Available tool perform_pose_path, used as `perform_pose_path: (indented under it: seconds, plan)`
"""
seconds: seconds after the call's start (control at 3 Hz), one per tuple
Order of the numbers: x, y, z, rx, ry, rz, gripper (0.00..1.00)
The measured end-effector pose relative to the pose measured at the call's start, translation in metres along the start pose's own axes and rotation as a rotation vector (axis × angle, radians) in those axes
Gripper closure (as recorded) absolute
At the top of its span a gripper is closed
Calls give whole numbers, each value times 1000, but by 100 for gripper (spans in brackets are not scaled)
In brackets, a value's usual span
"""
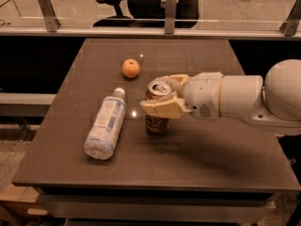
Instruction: Move orange can near blue plastic bottle
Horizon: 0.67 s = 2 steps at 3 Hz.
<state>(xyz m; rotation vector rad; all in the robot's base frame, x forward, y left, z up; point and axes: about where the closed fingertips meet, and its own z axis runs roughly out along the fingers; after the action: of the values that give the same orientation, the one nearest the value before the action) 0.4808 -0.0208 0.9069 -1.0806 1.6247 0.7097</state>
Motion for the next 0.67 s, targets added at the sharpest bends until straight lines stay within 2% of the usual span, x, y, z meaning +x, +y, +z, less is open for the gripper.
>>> perform_pose_path:
  seconds: [0.33,0.67]
  plan:
    - [7,-1,11,-37,3,-9,100]
    - [15,-2,20,-45,31,-32,100]
